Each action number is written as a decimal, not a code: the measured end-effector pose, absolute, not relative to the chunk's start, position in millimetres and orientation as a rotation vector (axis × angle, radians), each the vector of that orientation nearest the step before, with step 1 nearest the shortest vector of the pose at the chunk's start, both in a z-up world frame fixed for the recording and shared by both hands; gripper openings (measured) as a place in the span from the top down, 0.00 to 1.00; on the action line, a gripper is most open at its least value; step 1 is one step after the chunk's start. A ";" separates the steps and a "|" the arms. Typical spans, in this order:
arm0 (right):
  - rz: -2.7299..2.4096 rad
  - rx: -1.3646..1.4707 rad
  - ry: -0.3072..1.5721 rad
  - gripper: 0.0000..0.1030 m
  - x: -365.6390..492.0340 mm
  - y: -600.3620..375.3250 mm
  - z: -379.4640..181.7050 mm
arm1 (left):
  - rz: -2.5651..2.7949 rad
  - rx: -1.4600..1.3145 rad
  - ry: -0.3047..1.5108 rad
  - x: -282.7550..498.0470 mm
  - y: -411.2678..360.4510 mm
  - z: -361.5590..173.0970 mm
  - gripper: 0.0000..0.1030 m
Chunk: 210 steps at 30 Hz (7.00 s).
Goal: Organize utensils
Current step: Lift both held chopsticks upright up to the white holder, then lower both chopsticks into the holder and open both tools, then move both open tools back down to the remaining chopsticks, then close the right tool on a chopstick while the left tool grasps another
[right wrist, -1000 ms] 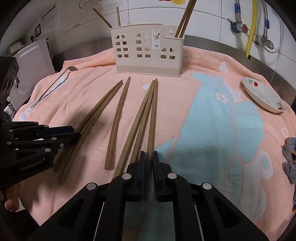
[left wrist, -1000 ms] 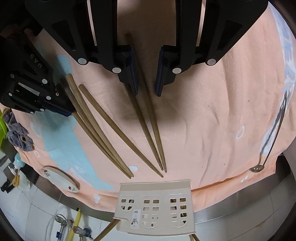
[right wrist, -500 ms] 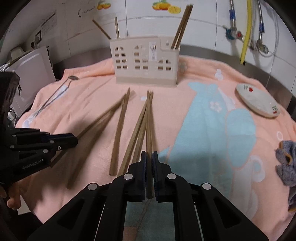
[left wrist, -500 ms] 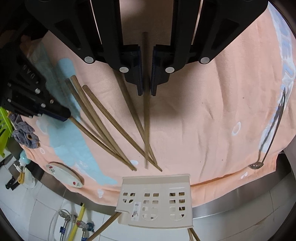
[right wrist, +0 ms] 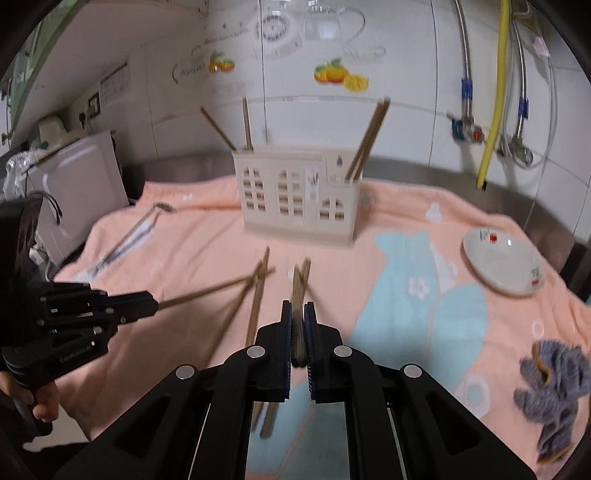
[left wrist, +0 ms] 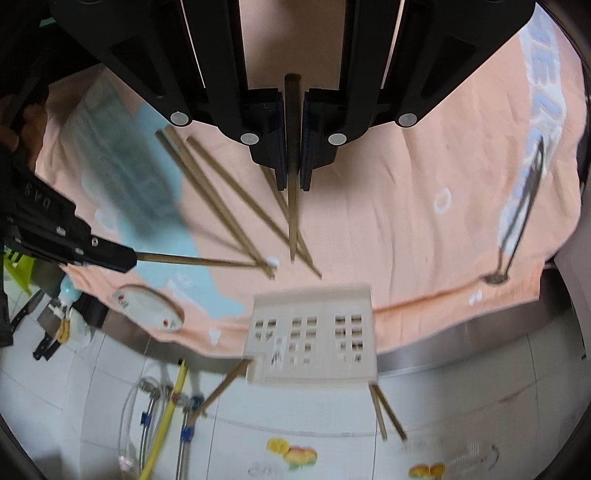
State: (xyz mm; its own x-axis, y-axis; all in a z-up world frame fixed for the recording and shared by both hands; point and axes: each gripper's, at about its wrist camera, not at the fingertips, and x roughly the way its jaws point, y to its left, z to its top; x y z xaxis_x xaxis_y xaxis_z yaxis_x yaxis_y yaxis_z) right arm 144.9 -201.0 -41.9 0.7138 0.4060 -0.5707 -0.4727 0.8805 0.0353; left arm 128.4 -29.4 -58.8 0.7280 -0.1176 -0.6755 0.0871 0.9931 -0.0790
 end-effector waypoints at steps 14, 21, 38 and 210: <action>0.573 -0.130 0.500 0.94 178.0 -184.1 36.7 | -0.152 -0.047 0.646 151.6 -7.2 -14.8 0.95; 0.599 -0.137 0.460 0.94 198.3 -179.6 78.3 | -0.182 -0.035 0.611 169.7 -3.0 11.0 0.95; 0.533 -0.165 0.449 0.94 255.6 -195.3 145.9 | -0.203 0.026 0.502 209.4 2.5 90.3 0.95; 0.446 -0.083 0.825 0.94 152.4 -204.1 -138.9 | -0.193 -0.172 0.971 150.2 -58.8 -124.8 0.80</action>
